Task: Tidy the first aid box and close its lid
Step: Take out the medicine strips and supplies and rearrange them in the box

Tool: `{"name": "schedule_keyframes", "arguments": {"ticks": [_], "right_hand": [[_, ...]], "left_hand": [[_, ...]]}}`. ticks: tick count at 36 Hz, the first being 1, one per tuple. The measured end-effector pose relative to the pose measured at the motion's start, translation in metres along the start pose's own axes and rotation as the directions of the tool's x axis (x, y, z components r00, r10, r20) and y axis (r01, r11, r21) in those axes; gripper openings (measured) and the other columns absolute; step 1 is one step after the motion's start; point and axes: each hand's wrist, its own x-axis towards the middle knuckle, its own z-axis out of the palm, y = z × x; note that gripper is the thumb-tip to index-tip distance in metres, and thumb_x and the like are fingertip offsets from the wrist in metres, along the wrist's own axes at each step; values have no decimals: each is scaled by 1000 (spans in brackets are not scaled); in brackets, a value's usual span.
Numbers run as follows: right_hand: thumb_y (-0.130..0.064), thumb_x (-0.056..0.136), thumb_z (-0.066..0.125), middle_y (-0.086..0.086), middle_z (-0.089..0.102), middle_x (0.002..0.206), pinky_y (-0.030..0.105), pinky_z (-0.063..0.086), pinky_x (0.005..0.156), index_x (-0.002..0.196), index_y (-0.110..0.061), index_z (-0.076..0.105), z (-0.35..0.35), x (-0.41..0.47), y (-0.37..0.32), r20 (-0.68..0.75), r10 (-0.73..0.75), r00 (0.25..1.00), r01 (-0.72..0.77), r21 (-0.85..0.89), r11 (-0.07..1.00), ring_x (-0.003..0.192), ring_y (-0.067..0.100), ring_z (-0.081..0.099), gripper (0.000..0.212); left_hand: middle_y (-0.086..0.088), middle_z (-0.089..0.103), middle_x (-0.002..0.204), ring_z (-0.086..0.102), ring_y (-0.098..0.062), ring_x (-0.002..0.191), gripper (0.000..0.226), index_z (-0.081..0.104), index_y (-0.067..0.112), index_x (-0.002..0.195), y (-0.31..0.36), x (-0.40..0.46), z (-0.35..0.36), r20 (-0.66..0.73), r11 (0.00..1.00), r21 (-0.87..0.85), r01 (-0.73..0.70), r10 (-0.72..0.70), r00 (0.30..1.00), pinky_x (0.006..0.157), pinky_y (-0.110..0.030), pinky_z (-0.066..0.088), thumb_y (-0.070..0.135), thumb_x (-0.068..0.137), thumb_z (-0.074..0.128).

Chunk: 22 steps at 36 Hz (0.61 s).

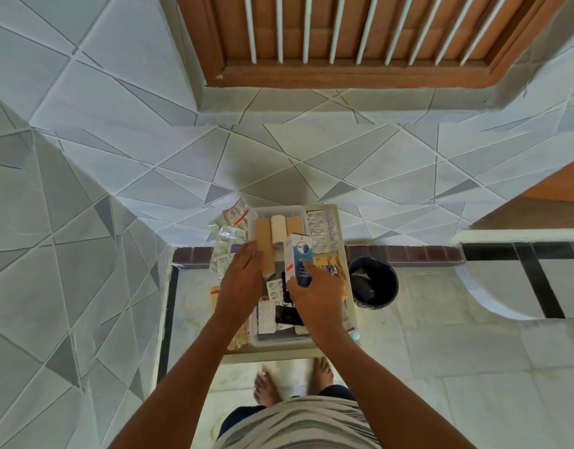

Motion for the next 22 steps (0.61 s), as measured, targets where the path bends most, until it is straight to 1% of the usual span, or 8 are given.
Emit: {"name": "schedule_keyframes", "arguments": {"ticks": [2,4,7,10,13,17,19,22], "right_hand": [[-27,86,63,3,72,82,36,59,71,105,-11,71,9,-1,0,35,-25,999,30,-146,989,73,17,67,25],[-29,88,59,5,69,81,34,56,66,99,-11,68,15,1,-1,55,-44,997,57,-266,962,73,21,66,22],[-27,93,56,12,68,92,30,47,62,108,-7,67,25,2,-8,96,-45,994,83,-443,893,81,27,68,27],[-23,97,52,16,66,105,37,56,74,121,-6,62,31,2,-11,146,0,989,83,-558,826,93,32,69,31],[-21,100,52,19,65,112,38,57,80,125,-5,58,36,-1,-13,197,0,980,131,-653,746,98,31,68,30],[-19,102,54,25,60,123,39,57,85,140,2,47,44,-3,-15,192,-25,981,162,-744,648,105,33,67,44],[-18,101,58,27,59,126,40,58,84,141,2,47,48,-4,-18,210,-40,977,192,-783,592,106,34,67,46],[-17,97,63,26,59,125,42,60,78,130,-7,61,47,-3,-25,252,-62,966,247,-817,521,101,33,70,35]], "left_hand": [[-16,50,147,45,-34,138,51,53,5,137,5,-7,-7,-4,994,-96,52,-52,999,110,-45,40,20,91,70],[-19,49,146,47,-38,135,52,52,2,137,9,-10,-12,0,988,-144,51,-51,999,104,-48,43,14,90,70],[-16,42,153,41,-36,140,55,47,2,142,4,-13,-14,41,986,-156,65,-59,997,106,-46,41,19,94,66],[-14,37,156,37,-34,143,57,41,3,146,1,-14,-13,42,986,-162,44,-38,998,107,-43,38,23,96,63],[-16,39,154,40,-37,141,57,40,2,145,1,-15,-13,40,983,-185,16,-9,999,103,-44,42,20,96,64],[-15,35,157,39,-37,141,60,37,4,146,-3,-16,-11,55,979,-204,5,6,998,103,-47,44,20,96,65],[-13,29,160,33,-35,145,61,34,7,149,-5,-16,-11,76,978,-206,-5,21,997,106,-44,37,22,97,63],[-9,21,163,20,-25,149,59,33,8,151,-7,-15,-9,81,975,-221,-6,24,996,108,-33,23,26,100,56]]}}
